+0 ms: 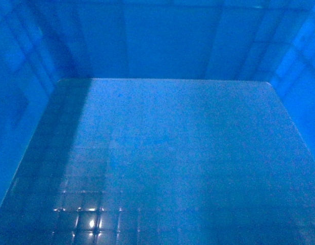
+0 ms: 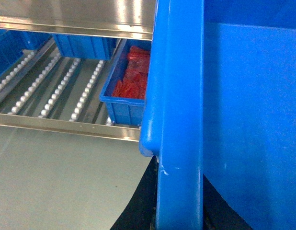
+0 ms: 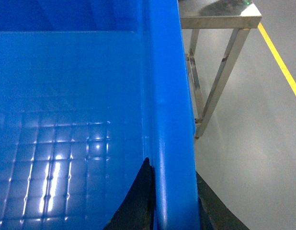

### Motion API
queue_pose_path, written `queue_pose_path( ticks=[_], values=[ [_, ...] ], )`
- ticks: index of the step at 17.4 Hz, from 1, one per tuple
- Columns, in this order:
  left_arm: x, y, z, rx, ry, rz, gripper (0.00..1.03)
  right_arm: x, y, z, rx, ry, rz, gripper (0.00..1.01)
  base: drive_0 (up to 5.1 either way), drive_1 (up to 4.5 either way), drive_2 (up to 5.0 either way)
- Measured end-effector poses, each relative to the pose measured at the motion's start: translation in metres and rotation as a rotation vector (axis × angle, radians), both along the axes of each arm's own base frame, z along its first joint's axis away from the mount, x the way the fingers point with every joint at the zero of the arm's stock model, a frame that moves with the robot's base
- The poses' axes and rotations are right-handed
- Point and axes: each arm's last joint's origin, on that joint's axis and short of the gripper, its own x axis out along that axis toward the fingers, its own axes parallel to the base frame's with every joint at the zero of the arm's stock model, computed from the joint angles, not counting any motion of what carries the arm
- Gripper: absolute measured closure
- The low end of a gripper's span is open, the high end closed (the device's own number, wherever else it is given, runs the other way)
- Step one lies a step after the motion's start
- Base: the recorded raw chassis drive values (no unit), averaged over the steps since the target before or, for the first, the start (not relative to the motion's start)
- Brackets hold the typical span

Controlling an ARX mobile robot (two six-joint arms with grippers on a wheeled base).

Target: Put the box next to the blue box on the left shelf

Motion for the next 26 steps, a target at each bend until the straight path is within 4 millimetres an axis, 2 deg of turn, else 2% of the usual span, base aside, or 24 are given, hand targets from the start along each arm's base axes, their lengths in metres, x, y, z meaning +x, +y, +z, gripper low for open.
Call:
queue_pose_path(
  ticks=[26],
  values=[
    [-0.0001, 0.0, 0.0, 0.001, 0.0, 0.001, 0.95, 0.0, 0.0, 0.0001, 0.0, -0.001, 0.0, 0.91, -5.1, 2.37, 2.4]
  ],
)
